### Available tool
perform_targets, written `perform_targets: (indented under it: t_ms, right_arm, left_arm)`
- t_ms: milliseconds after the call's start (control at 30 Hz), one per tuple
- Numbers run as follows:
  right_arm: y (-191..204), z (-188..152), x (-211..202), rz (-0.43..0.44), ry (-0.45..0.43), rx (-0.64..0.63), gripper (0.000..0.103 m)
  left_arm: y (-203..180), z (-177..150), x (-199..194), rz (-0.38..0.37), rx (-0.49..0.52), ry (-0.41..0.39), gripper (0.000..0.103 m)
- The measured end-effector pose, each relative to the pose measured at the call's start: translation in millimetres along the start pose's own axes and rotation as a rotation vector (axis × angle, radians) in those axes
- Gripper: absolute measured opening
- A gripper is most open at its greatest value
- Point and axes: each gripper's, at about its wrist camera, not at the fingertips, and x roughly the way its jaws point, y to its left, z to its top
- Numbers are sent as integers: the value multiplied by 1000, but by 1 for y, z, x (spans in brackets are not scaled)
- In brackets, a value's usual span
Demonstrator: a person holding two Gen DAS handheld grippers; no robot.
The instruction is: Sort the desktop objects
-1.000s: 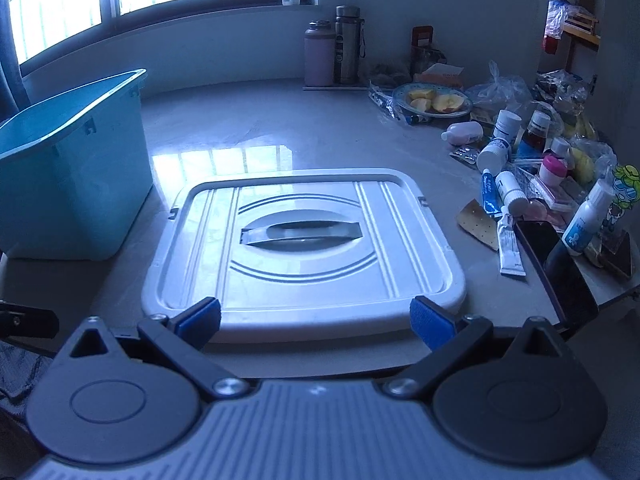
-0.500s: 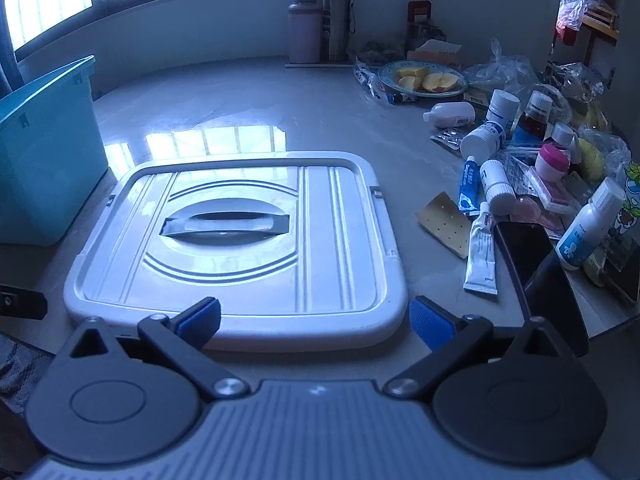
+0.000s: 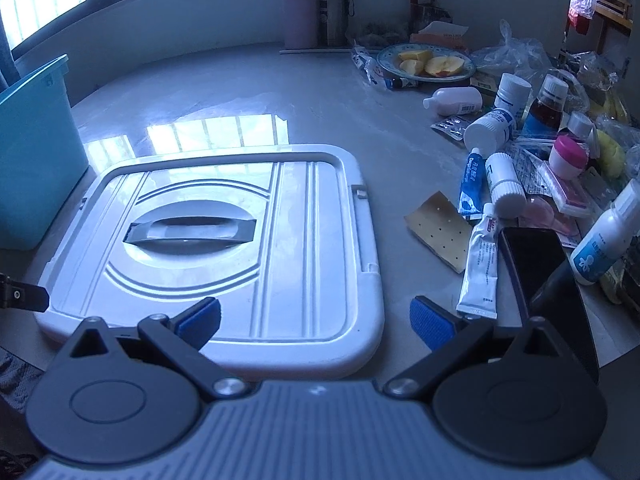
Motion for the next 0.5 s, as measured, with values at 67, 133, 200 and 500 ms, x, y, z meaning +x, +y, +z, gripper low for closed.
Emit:
perform_targets:
  t_ms: [67,133,200,500]
  right_arm:
    - [-2,4,6,4,12,1,101]
    - [-3,9,13,11,27,3,101]
    - [-4,13,20,18,32,0,101]
    - [-5,32,48,19,88,-49,101]
  left_arm:
    - [-1,7,4,0,-6,14,95]
    - [-4,14,11,-1,0,26,95]
    - [-8,21,16,0,3,35,95]
    - [-12,42,41,-3,-37,86,95]
